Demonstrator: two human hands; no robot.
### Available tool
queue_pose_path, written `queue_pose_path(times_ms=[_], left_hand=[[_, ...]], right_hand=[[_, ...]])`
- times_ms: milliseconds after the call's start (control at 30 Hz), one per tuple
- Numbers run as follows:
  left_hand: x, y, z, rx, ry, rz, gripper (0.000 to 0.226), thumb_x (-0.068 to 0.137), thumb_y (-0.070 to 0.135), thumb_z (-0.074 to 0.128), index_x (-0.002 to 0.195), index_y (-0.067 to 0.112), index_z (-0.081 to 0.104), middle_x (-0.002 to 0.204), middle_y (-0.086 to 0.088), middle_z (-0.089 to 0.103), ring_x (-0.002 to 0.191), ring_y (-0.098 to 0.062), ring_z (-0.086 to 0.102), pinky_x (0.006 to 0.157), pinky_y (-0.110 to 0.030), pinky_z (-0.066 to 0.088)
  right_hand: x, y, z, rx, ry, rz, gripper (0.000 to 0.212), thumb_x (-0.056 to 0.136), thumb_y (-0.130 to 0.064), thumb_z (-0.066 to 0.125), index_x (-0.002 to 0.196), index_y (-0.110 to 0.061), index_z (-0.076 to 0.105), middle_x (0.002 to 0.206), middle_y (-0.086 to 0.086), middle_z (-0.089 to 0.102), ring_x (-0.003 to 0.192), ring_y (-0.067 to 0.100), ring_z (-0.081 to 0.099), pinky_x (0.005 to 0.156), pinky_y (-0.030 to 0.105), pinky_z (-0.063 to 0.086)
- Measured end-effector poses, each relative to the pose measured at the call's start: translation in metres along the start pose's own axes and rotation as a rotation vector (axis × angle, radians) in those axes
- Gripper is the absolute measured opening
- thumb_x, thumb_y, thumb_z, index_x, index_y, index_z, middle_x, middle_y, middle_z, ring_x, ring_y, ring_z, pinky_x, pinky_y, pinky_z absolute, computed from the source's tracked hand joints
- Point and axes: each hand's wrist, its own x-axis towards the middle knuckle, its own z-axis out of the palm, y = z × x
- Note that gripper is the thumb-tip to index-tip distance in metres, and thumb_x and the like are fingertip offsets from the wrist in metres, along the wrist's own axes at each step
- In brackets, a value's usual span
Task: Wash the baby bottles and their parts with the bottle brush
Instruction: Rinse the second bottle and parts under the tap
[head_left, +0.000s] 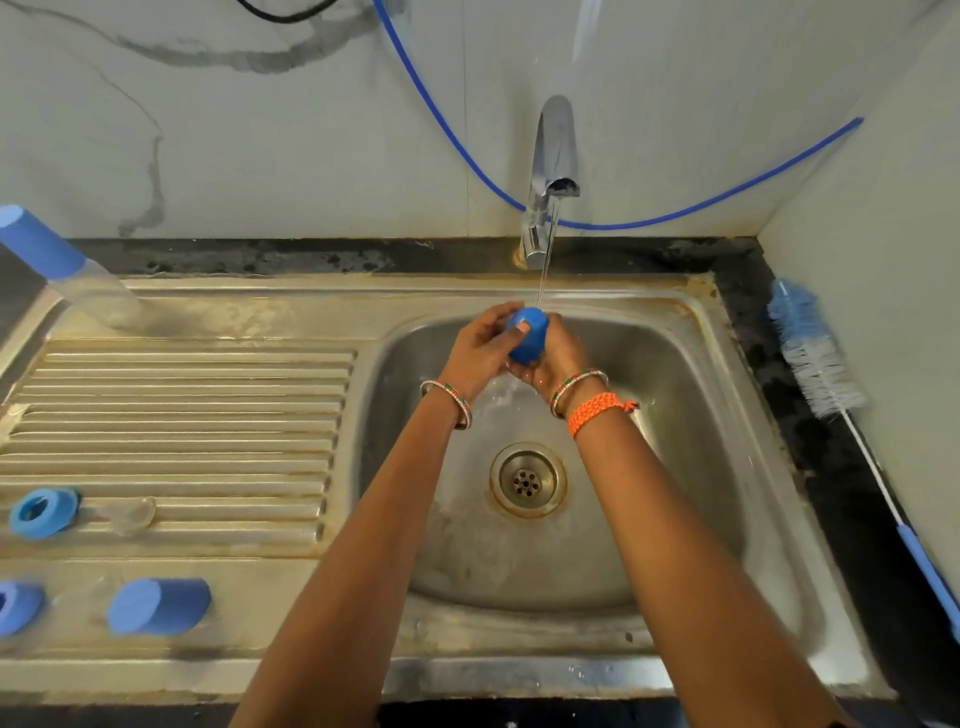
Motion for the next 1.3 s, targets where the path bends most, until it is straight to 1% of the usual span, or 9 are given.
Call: queue_pose_path(times_ms=[100, 300, 433, 533, 667, 767, 900, 1133, 1300], left_hand=[[-0.013, -0.001, 0.004, 0.04, 0.032, -0.004, 0.03, 0.094, 0.02, 0.056, 0.121, 0.008, 0.056, 0.117, -0.016, 0.061, 0.107, -0.031, 0.061, 0.088, -0.043, 0.053], [-0.054, 0.001, -0.009, -0.069, 0.14, -0.071, 0.02, 0.095, 0.016, 0.055, 0.113, 0.008, 0.056, 0.089, -0.001, 0.063, 0.075, -0.006, 0.062, 0.06, -0.015, 0.051], [-0.092, 0.002, -0.049, 0.124, 0.092, 0.039, 0.037, 0.092, 0.0, 0.055, 0.128, -0.004, 0.051, 0.107, -0.011, 0.061, 0.075, 0.002, 0.06, 0.062, -0.01, 0.047], [-0.129, 0.014, -0.089, 0.13, 0.09, 0.045, 0.045, 0.092, -0.007, 0.049, 0.136, 0.001, 0.043, 0.114, -0.007, 0.055, 0.077, 0.005, 0.058, 0.064, -0.01, 0.048], [-0.179, 0.036, -0.164, 0.058, 0.402, 0.092, 0.046, 0.091, -0.01, 0.048, 0.134, 0.008, 0.047, 0.115, -0.006, 0.055, 0.085, -0.007, 0.052, 0.061, -0.01, 0.045], [-0.215, 0.049, -0.213, 0.005, 0.527, 0.109, 0.033, 0.091, -0.008, 0.05, 0.117, 0.012, 0.057, 0.099, -0.002, 0.063, 0.079, -0.011, 0.057, 0.066, -0.021, 0.047], [-0.244, 0.056, -0.253, -0.06, 0.587, 0.125, 0.025, 0.094, -0.003, 0.049, 0.109, 0.014, 0.059, 0.093, 0.002, 0.065, 0.074, -0.006, 0.062, 0.064, -0.017, 0.051], [-0.255, 0.044, -0.277, -0.078, 0.552, 0.04, 0.025, 0.095, 0.0, 0.047, 0.099, 0.02, 0.061, 0.096, 0.001, 0.065, 0.083, -0.012, 0.06, 0.07, -0.021, 0.05], [-0.252, 0.039, -0.282, -0.082, 0.543, -0.015, 0.024, 0.095, -0.001, 0.045, 0.104, 0.014, 0.061, 0.094, -0.001, 0.066, 0.082, -0.014, 0.06, 0.067, -0.021, 0.051]], right_hand=[[-0.016, 0.006, -0.008, -0.162, -0.019, 0.0, 0.036, 0.099, -0.046, 0.038, 0.106, -0.014, 0.054, 0.098, 0.013, 0.061, 0.076, 0.022, 0.063, 0.054, 0.031, 0.056], [-0.052, 0.015, -0.011, -0.704, -0.091, -0.24, 0.025, 0.092, -0.042, 0.056, 0.099, -0.018, 0.06, 0.092, -0.001, 0.06, 0.084, 0.012, 0.055, 0.068, 0.028, 0.048], [-0.072, 0.029, 0.002, -0.616, -0.191, -0.343, 0.022, 0.09, -0.012, 0.063, 0.111, -0.007, 0.065, 0.095, 0.006, 0.064, 0.086, 0.015, 0.06, 0.059, 0.014, 0.05], [-0.087, 0.049, 0.031, -0.668, -0.288, -0.423, 0.025, 0.088, -0.008, 0.064, 0.112, -0.004, 0.065, 0.093, 0.006, 0.066, 0.082, 0.012, 0.062, 0.062, 0.014, 0.052], [-0.103, 0.093, 0.091, -0.792, -0.431, -0.54, 0.028, 0.086, -0.011, 0.068, 0.113, -0.006, 0.067, 0.088, 0.004, 0.066, 0.063, -0.008, 0.059, 0.07, 0.017, 0.05], [-0.115, 0.128, 0.127, -0.93, -0.551, -0.568, 0.028, 0.084, -0.017, 0.07, 0.112, -0.012, 0.069, 0.087, 0.002, 0.067, 0.073, 0.003, 0.062, 0.075, 0.021, 0.051], [-0.122, 0.166, 0.153, -1.026, -0.615, -0.558, 0.028, 0.084, -0.02, 0.07, 0.112, -0.015, 0.069, 0.099, 0.001, 0.068, 0.088, 0.007, 0.062, 0.07, 0.006, 0.046], [-0.123, 0.191, 0.169, -1.075, -0.616, -0.518, 0.03, 0.082, -0.013, 0.071, 0.112, -0.014, 0.068, 0.1, -0.003, 0.063, 0.096, 0.012, 0.061, 0.074, 0.012, 0.047], [-0.122, 0.204, 0.171, -1.12, -0.57, -0.492, 0.031, 0.082, -0.011, 0.07, 0.112, -0.016, 0.068, 0.107, 0.004, 0.064, 0.098, 0.018, 0.061, 0.084, 0.029, 0.053]])
